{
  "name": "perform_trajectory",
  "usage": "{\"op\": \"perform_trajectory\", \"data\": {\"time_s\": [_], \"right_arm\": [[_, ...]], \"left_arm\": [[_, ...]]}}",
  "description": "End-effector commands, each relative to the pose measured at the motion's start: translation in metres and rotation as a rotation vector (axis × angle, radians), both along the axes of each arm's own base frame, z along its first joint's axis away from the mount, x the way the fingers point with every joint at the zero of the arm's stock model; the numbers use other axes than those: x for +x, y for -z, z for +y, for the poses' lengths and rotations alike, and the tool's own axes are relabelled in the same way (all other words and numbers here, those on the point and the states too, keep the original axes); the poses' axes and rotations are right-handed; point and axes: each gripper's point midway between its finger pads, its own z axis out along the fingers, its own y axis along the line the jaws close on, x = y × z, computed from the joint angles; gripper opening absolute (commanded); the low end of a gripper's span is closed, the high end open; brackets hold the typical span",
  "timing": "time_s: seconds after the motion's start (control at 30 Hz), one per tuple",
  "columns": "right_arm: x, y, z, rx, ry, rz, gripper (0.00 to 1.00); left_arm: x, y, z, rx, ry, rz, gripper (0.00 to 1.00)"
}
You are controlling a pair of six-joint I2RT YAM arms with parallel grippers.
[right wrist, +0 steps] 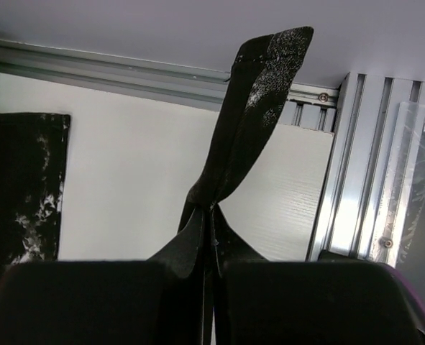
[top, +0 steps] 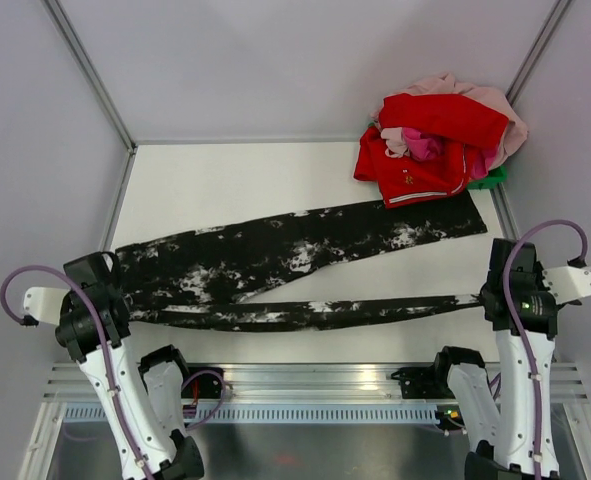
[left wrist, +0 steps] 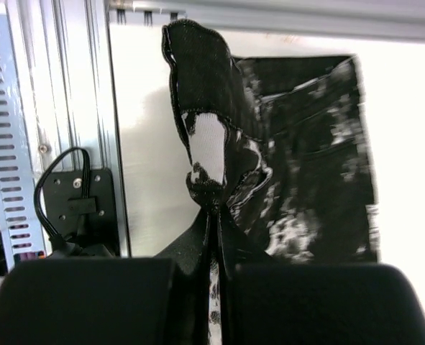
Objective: Fold and stack the trousers
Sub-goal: Fold the trousers
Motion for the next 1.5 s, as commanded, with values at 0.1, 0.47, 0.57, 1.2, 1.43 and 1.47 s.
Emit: {"op": "perform_trajectory", "data": {"time_s": [0.1, 0.47, 0.57, 1.2, 1.43, 1.47], "right_arm": [[-0.010, -0.035, -0.004, -0.104, -0.069, -0.032, 0.00], [0.116, -0.011, 0.004, -0.033, -0.303, 0.011, 0.00], [0.160, -0.019, 0.002, -0.029, -0.349, -0.001, 0.00], [0.278, 0.062, -0.030, 0.079, -0.361, 0.211, 0.00], [0.284, 0.018, -0.047, -0.051, -0.379, 0.190, 0.00], [0.286, 0.020, -0.048, -0.052, -0.384, 0.203, 0.00]], "left_arm": [[-0.045, -0.033, 0.016, 0.162, -0.145, 0.051, 0.02], [0.043, -0.023, 0.030, 0.077, -0.054, -0.037, 0.02], [0.057, -0.017, 0.035, 0.048, -0.094, -0.033, 0.02], [0.102, 0.008, 0.068, -0.001, -0.265, 0.120, 0.02], [0.093, -0.016, 0.077, 0.082, -0.300, 0.077, 0.02], [0.092, -0.018, 0.076, 0.083, -0.305, 0.071, 0.02]]}}
